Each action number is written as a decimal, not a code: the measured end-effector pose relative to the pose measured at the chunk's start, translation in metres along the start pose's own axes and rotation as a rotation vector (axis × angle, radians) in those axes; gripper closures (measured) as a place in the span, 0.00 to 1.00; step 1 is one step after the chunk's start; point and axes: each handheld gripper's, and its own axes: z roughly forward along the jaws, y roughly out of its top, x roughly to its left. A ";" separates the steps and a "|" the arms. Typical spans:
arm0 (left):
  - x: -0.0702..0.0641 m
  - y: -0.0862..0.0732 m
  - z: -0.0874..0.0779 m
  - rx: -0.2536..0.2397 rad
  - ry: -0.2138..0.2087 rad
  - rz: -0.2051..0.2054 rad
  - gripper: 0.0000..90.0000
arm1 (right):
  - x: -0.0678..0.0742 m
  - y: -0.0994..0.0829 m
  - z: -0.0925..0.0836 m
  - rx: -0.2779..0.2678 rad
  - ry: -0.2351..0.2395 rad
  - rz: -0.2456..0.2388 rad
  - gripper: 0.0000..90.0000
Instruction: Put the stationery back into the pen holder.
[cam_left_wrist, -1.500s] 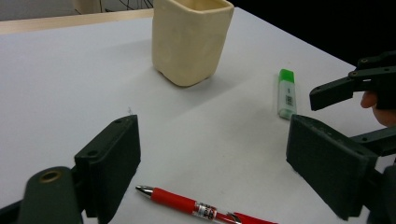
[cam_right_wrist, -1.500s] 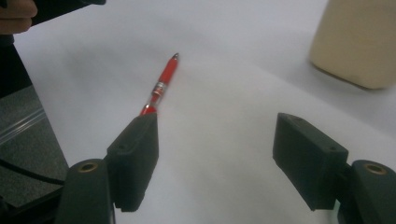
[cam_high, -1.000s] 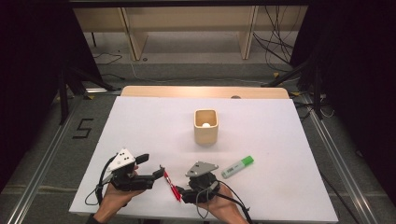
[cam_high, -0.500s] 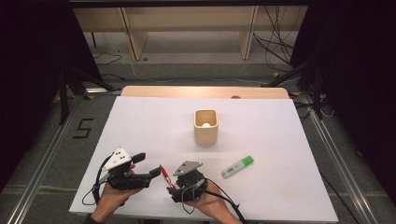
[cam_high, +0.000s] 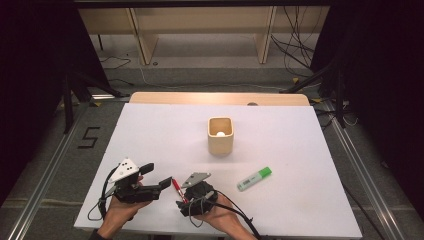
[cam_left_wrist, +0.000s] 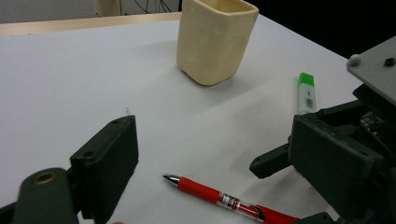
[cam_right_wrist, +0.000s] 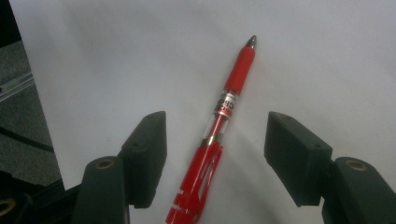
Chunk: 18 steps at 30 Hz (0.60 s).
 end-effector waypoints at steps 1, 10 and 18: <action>0.000 0.000 0.000 -0.001 0.002 -0.001 0.17 | 0.000 0.000 0.001 0.002 0.001 -0.002 0.45; 0.003 -0.001 0.000 -0.002 0.017 -0.011 0.17 | 0.001 0.005 0.006 0.022 0.005 0.003 0.49; 0.002 -0.001 0.000 -0.006 0.020 -0.015 0.17 | 0.001 0.006 0.011 0.048 -0.013 -0.004 0.56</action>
